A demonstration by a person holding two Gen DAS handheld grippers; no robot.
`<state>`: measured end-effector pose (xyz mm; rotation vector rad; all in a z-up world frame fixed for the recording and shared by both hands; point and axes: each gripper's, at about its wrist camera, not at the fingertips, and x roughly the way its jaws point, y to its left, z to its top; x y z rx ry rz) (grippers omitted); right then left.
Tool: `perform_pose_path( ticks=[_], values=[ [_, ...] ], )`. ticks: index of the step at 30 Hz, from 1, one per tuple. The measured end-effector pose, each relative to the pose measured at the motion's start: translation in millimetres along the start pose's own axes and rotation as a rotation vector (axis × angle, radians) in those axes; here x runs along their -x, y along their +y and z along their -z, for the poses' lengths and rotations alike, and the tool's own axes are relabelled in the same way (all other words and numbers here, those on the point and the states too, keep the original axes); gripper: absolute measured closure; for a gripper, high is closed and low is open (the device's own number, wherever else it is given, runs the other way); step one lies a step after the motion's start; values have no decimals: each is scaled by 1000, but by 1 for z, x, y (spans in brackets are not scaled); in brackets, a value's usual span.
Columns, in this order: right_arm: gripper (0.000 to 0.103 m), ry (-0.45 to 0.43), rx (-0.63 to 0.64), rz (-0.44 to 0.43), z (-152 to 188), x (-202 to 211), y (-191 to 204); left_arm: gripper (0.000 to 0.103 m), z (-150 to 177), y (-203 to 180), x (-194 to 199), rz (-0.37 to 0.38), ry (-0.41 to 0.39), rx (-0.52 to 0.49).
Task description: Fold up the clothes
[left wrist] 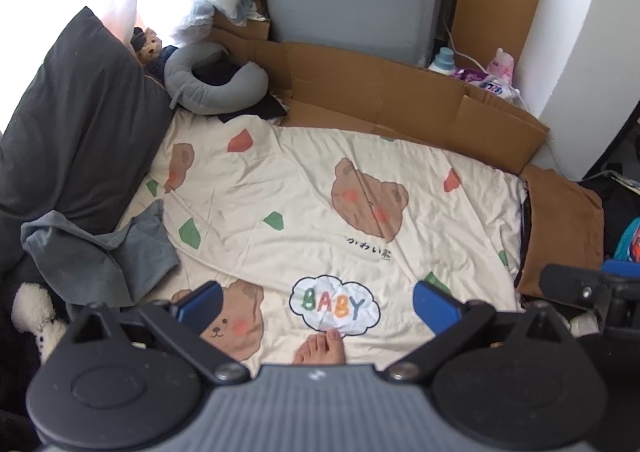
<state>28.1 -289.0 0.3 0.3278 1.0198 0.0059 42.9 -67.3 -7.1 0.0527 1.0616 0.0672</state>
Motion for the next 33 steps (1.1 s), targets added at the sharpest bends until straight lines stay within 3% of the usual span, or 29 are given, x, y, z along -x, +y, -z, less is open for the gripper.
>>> perform_pose_path(
  ticks=[33],
  values=[
    [3, -8, -4, 0, 3, 4, -2, 1, 1, -1, 0, -29, 6, -8]
  ],
)
